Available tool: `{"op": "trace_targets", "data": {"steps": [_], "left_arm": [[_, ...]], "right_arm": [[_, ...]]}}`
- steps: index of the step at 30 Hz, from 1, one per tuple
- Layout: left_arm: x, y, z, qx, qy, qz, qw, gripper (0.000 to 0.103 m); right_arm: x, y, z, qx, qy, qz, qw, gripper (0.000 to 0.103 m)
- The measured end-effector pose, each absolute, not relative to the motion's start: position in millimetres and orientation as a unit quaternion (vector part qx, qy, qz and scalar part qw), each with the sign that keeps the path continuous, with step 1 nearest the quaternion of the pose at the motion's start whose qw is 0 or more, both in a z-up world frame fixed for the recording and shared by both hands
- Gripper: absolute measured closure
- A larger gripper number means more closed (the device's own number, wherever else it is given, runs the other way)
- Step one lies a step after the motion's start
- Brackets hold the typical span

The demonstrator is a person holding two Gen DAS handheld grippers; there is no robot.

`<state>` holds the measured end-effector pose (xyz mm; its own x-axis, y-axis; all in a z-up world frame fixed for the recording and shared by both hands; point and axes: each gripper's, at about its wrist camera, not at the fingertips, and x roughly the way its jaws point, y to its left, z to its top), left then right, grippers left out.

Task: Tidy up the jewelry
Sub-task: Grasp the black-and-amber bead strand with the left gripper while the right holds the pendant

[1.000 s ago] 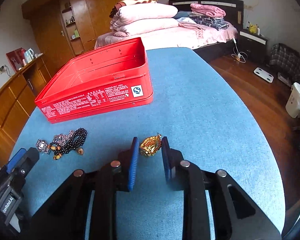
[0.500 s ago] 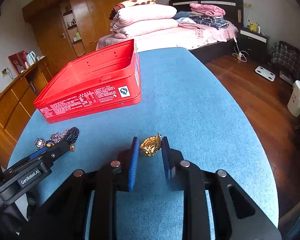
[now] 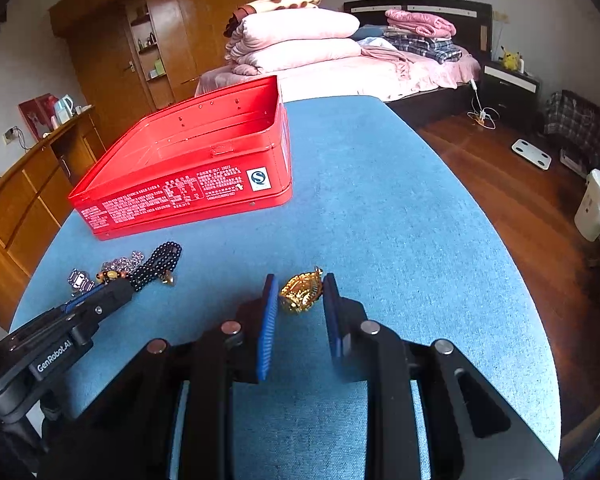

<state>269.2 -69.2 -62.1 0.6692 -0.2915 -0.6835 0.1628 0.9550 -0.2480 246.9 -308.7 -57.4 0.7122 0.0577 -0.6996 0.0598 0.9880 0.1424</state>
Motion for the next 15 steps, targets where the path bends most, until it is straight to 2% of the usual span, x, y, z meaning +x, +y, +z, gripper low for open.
{"op": "trace_targets", "data": {"steps": [1, 15], "left_arm": [[266, -68, -60, -0.081, 0.382, -0.127, 0.912, 0.088], [234, -39, -29, -0.075, 0.321, -0.136, 0.934, 0.089]], "right_arm": [[247, -309, -57, 0.077, 0.379, -0.001, 0.922, 0.081], [241, -280, -43, 0.052, 0.346, 0.023, 0.936, 0.081]]}}
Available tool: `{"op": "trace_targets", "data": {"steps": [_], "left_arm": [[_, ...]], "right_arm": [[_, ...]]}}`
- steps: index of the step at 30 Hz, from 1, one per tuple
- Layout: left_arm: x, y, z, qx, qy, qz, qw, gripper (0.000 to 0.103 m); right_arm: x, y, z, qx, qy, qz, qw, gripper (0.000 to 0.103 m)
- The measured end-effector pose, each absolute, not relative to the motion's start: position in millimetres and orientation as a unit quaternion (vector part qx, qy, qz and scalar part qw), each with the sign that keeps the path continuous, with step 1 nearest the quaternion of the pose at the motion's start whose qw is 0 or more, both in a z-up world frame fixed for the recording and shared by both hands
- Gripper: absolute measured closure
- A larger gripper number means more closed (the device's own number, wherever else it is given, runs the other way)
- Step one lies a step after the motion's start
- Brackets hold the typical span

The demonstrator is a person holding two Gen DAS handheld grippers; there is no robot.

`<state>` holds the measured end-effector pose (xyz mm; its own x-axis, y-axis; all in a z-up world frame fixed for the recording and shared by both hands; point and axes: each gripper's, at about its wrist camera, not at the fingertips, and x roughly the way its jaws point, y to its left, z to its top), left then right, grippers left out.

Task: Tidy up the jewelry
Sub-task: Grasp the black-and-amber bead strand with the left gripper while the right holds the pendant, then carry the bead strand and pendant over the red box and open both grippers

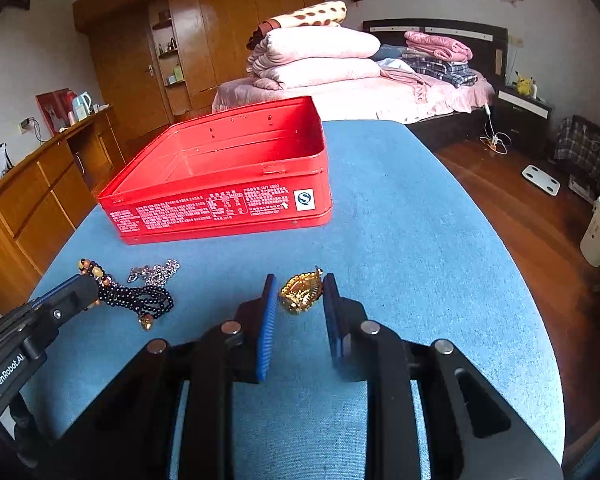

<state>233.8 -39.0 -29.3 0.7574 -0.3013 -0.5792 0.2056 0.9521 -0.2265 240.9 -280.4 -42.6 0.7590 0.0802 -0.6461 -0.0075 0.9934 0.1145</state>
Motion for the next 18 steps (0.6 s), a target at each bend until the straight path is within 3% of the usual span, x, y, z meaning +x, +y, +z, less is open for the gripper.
{"op": "trace_targets", "data": {"steps": [18], "left_arm": [[222, -25, -5, -0.055, 0.263, -0.099, 0.958, 0.089]], "right_arm": [[231, -260, -19, 0.035, 0.301, 0.027, 0.952, 0.081]]}}
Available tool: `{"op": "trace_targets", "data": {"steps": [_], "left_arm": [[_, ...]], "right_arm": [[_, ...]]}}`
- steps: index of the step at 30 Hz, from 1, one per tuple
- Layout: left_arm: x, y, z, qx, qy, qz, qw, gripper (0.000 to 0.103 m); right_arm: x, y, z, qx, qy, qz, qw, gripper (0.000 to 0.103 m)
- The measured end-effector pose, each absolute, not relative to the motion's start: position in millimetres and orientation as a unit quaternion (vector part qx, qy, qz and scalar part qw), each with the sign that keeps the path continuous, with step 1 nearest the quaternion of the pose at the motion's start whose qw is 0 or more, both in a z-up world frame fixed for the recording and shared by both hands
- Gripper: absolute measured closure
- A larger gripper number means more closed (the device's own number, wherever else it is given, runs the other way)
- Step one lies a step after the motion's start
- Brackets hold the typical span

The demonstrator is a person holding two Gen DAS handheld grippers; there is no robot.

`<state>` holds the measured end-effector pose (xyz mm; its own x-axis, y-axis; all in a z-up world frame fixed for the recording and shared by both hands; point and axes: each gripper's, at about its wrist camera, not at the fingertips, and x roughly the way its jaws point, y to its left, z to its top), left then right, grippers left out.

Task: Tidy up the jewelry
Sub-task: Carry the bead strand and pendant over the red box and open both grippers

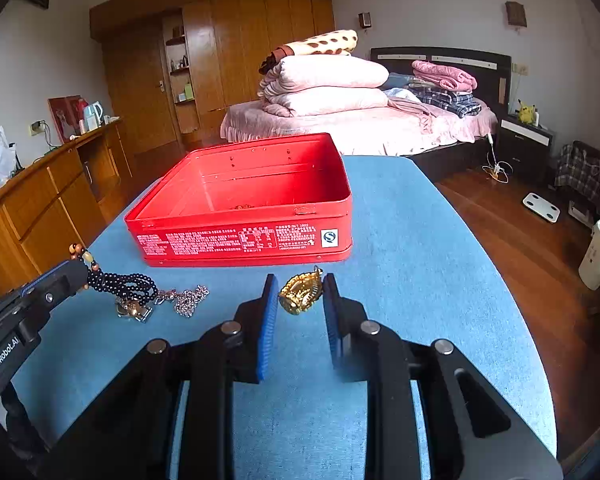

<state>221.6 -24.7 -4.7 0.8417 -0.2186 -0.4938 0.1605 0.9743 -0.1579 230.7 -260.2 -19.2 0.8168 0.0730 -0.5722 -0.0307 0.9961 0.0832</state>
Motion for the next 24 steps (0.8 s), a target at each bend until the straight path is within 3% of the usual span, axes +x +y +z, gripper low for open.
{"op": "trace_targets", "data": {"steps": [24], "left_arm": [[280, -21, 45, -0.057, 0.199, -0.082, 0.975, 0.089]], "right_arm": [[285, -245, 38, 0.021, 0.244, 0.059, 0.968, 0.081]]}}
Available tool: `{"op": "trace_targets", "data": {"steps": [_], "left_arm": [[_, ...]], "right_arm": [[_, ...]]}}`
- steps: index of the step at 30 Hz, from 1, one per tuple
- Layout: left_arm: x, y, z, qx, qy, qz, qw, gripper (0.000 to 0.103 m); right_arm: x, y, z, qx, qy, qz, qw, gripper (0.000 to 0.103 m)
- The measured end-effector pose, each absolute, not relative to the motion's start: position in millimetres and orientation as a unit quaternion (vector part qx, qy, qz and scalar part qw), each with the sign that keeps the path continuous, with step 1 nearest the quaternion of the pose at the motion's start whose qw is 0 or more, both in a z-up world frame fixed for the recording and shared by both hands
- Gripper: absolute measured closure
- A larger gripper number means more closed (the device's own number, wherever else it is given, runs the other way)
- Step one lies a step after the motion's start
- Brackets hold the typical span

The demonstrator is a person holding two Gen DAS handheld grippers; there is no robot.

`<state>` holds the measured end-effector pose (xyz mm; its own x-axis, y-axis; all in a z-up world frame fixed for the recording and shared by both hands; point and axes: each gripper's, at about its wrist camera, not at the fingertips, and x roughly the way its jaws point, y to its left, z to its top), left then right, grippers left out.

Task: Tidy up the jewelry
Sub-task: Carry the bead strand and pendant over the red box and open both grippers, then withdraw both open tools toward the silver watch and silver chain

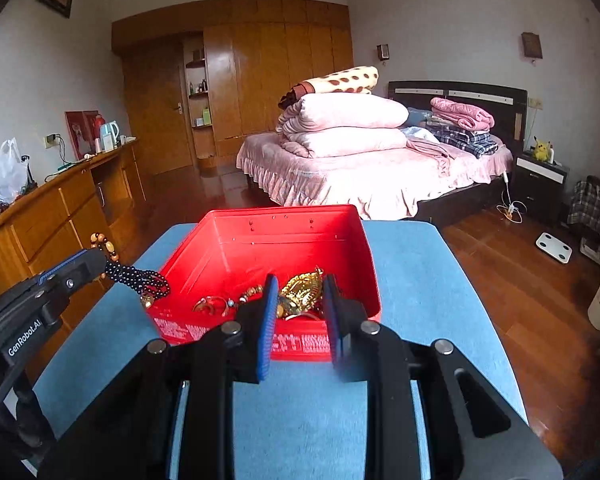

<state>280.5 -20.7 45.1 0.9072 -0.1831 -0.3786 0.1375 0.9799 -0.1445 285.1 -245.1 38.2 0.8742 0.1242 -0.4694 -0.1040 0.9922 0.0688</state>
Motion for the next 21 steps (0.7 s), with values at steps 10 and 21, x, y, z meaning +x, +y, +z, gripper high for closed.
{"op": "trace_targets", "data": {"steps": [10, 21], "left_arm": [[349, -27, 35, -0.075, 0.195, -0.104, 0.973, 0.086], [336, -3, 37, -0.063, 0.201, -0.071, 0.975, 0.049]], "right_arm": [[352, -247, 28, 0.059, 0.265, 0.079, 0.959, 0.077], [335, -254, 34, 0.061, 0.258, 0.074, 0.961, 0.069]]}}
